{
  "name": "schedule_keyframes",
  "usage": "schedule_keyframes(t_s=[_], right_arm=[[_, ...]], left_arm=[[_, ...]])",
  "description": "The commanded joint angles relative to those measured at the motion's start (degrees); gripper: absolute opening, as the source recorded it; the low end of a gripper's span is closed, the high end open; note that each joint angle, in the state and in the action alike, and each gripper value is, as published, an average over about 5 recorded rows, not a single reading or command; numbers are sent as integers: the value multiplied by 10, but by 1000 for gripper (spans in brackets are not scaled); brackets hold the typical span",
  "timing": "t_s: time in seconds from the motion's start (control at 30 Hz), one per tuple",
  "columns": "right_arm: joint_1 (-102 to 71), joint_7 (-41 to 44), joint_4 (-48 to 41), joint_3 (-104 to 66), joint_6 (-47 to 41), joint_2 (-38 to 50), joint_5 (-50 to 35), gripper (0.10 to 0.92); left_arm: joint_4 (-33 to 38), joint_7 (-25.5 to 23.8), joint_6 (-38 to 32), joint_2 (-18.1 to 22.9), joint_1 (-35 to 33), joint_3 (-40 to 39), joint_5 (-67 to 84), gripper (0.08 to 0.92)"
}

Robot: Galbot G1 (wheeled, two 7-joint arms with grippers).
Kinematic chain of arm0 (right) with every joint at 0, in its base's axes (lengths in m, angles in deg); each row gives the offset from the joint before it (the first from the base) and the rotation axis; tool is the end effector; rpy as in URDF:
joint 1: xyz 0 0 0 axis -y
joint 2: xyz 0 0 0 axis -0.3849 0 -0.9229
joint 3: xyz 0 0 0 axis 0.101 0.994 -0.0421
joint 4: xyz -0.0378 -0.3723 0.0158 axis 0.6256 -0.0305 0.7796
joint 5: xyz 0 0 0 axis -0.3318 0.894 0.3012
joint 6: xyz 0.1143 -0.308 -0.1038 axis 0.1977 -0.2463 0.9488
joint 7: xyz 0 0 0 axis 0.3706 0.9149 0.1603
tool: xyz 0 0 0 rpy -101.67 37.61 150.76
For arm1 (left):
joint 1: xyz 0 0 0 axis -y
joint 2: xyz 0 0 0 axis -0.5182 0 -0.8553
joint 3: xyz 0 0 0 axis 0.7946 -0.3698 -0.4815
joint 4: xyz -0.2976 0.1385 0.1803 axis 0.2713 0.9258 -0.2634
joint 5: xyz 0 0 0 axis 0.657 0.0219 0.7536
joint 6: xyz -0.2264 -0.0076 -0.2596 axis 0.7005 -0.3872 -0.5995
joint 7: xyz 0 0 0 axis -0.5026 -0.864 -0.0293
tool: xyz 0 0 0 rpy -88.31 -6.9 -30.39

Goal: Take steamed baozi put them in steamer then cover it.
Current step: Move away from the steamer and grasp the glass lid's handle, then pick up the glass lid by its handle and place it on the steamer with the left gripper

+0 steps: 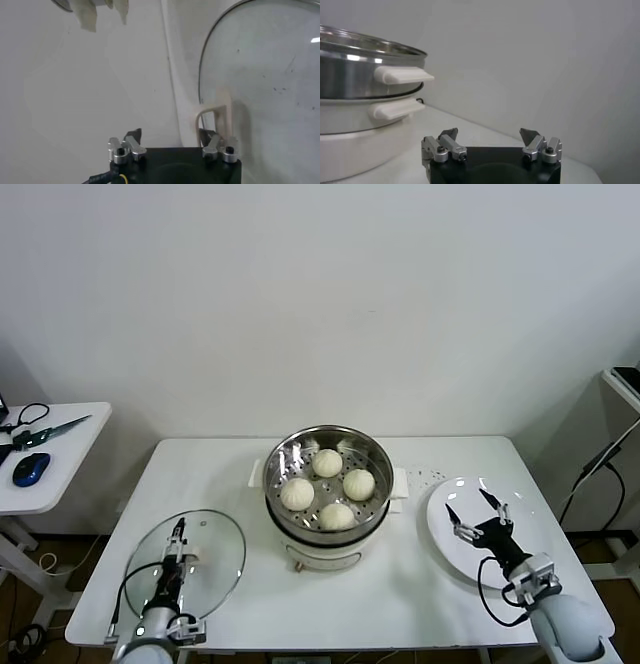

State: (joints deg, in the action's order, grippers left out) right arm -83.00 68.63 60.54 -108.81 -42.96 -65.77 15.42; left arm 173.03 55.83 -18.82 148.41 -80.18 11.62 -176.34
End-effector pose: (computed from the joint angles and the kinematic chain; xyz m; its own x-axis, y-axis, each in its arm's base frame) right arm 0.2505 -0.1941 -0.3800 -0.9499 -0.2522 0.1845 -0.2928 0.9246 -0.2436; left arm 0.1901 0.1024 -0.4523 -0.9793 -0.1391 0.1471 0.1674 -0.1478 0.9747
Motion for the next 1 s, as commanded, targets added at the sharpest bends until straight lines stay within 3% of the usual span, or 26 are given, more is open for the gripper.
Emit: schedule_keyframes(t_s=[0.03,0.4,0.6,0.77,1.0], right_arm=[[-1,3,-4,0,5,-7,15,823],[0,9,-12,-2,15,-17,25,823],[3,12,-16,-3,17,-17,28,823],[7,13,-18,-5,17,-13,27,823],[17,12,-26,-5,17,-6,27,823]], left_arm=[[-23,12,-8,-2,11,0,19,645],[-15,15,-20,-4,5,0,43,325],[31,21,-17,-11,-15,-2,67,168],[116,25,10,-24,-51,-6,93,149],[249,18,118,-50,-96,-13,98,149]])
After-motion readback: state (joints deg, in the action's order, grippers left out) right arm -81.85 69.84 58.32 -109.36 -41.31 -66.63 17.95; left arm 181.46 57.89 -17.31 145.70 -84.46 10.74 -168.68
